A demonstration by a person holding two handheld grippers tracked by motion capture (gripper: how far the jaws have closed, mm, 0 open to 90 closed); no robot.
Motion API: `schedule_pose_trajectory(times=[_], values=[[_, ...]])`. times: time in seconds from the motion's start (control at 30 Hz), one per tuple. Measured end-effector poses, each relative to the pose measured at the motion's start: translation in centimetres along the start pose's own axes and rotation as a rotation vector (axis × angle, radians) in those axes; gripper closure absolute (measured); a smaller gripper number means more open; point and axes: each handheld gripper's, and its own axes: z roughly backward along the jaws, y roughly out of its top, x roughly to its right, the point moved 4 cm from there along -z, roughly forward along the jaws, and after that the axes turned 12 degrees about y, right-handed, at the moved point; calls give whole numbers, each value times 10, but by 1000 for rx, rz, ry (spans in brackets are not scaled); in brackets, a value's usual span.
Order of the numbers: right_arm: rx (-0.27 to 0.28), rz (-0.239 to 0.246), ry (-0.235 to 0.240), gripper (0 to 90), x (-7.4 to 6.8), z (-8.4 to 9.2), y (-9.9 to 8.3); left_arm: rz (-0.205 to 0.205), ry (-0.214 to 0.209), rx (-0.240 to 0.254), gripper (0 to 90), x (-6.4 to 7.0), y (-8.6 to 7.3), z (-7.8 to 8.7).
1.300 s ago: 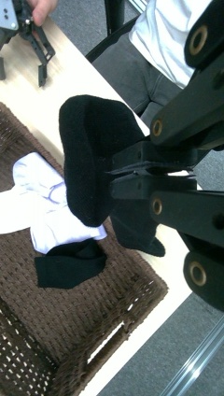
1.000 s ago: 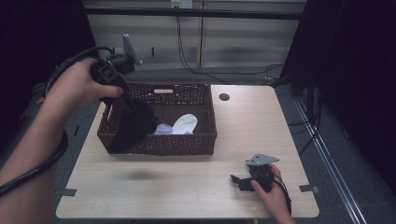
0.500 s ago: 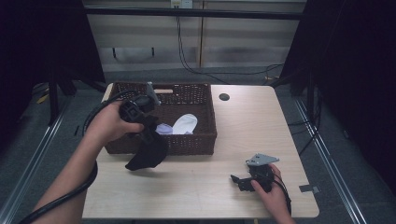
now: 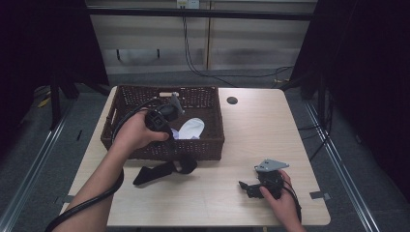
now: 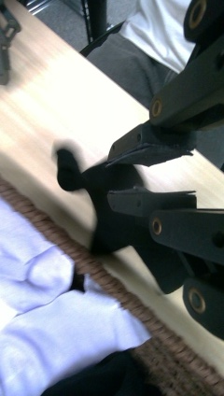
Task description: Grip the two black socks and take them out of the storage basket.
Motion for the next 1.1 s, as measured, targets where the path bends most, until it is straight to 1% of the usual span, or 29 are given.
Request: schedule_pose_trajectory(times=[0.17,0.23,0.27,0.33,0.37,0.43,0.53,0.57,0.6,0.63,0.67,0.7,0.73,0.8,0.83,0.87,0.93,0.97,1.0,1.03,1.1], values=[[1,0,0,132,0,0,0,2,8,14,676,0,6,1],[0,-1,0,132,0,0,0,1,21,31,660,-3,8,7],[0,-1,0,132,0,0,0,14,25,39,649,-4,9,9],[1,0,0,132,0,0,0,9,28,41,647,-7,9,10],[0,0,-1,132,0,0,0,21,36,43,640,-10,9,12],[0,-1,0,132,0,0,0,27,51,43,640,-16,10,15],[0,-1,-1,132,0,0,0,49,72,47,635,-27,11,17],[1,-2,0,132,0,0,0,78,93,63,632,-35,12,17],[0,-1,0,132,0,0,0,91,102,71,626,-40,12,16],[1,0,0,132,0,0,0,91,102,71,622,-40,12,16],[1,-2,0,132,0,0,0,106,108,77,622,-45,12,15],[1,-2,0,132,0,0,0,118,106,81,622,-49,12,14],[1,0,1,132,0,0,0,132,113,89,623,-55,12,13],[1,-1,0,132,0,0,0,149,122,97,615,-62,12,10],[1,-1,0,132,0,0,0,159,125,95,615,-66,12,8],[1,-1,0,132,0,0,0,161,130,94,614,-69,12,5],[0,0,1,132,0,0,0,171,159,82,608,-76,13,-1],[1,0,0,132,0,0,0,178,179,82,604,-82,14,-6],[1,0,0,132,0,0,0,178,179,82,603,-82,14,-6],[-1,-2,0,132,0,0,0,182,180,86,602,-85,15,-8],[0,-2,-1,132,0,0,0,188,193,71,602,-92,16,-15]])
